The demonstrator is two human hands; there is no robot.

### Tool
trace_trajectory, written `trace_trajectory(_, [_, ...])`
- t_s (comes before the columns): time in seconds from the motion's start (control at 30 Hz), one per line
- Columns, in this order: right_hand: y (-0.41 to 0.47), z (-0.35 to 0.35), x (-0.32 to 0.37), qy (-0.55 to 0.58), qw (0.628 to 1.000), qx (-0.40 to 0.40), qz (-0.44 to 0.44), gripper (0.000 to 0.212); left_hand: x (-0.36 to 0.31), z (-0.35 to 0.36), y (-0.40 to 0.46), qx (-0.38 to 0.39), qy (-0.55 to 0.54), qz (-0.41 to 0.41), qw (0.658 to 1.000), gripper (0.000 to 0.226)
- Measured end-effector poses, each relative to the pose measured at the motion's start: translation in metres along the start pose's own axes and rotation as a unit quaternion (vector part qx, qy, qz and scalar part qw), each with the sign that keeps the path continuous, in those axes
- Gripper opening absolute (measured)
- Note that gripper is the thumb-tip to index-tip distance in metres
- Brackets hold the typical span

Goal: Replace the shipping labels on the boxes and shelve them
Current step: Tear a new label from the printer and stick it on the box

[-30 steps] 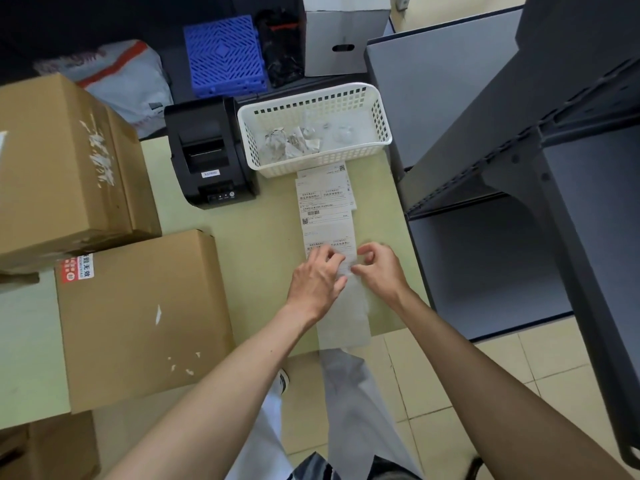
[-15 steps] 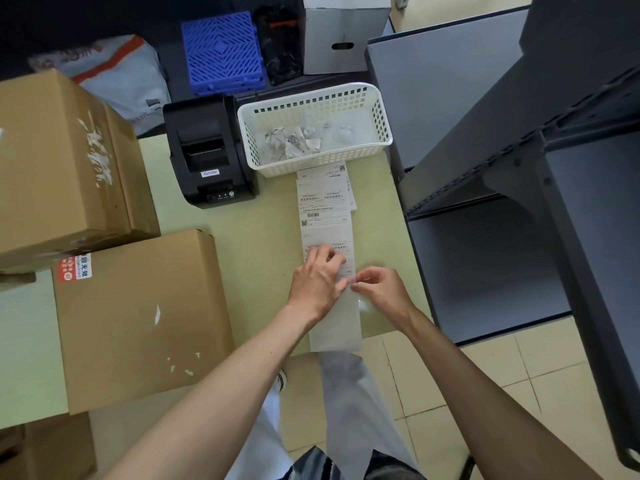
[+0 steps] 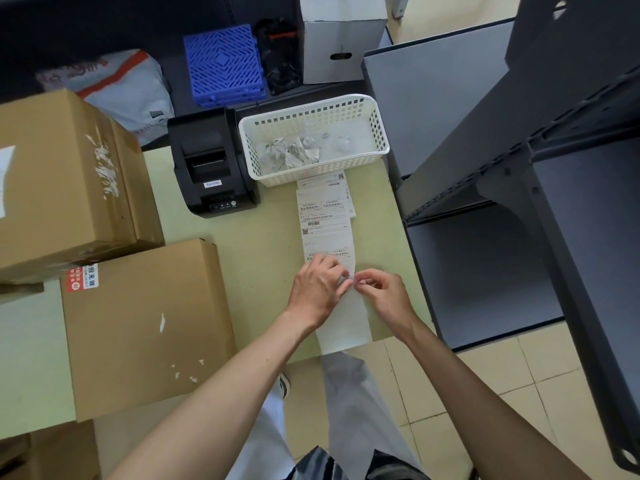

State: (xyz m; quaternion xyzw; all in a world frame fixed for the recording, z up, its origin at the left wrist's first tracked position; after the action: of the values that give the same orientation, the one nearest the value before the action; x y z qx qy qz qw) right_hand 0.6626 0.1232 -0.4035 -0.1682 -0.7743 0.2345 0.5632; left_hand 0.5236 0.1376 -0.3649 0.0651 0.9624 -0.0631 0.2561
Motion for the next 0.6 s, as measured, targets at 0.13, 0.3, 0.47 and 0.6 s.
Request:
trace_trajectory(0.13, [0.0,-0.004,0.007,-0.004,1.0,-0.006,-0.007,0.011,0.002,-0.001,0.001,-0.001,-0.024,-0.011,1.0,0.014])
trace_trajectory(0.3, [0.001,-0.003,0.01,-0.011,1.0,-0.003,-0.015,0.012,0.004,-0.002,-0.001,0.003,-0.039,-0.015,0.999,0.014])
trace_trajectory(0.47, [0.0,-0.003,0.006,-0.021,1.0,-0.012,-0.011,0.009,0.015,-0.008,0.001,0.009,-0.052,-0.056,0.997,0.016])
trace_trajectory(0.6, [-0.002,-0.002,0.002,-0.008,1.0,-0.029,0.001,0.006,0.017,-0.013,0.001,0.014,-0.064,-0.074,0.995,0.016])
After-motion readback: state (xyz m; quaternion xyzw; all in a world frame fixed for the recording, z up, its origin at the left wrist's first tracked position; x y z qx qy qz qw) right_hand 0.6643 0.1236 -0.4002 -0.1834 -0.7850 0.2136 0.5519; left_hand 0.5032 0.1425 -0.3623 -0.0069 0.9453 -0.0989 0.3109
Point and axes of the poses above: each hand's wrist, its own y-axis towards the middle knuckle, its own z-axis out of the palm, x = y × z, the point moved 9 cm from there along y, towards the middle knuckle, and after that the axes turned 4 degrees about -x, right-handed, at the moved point
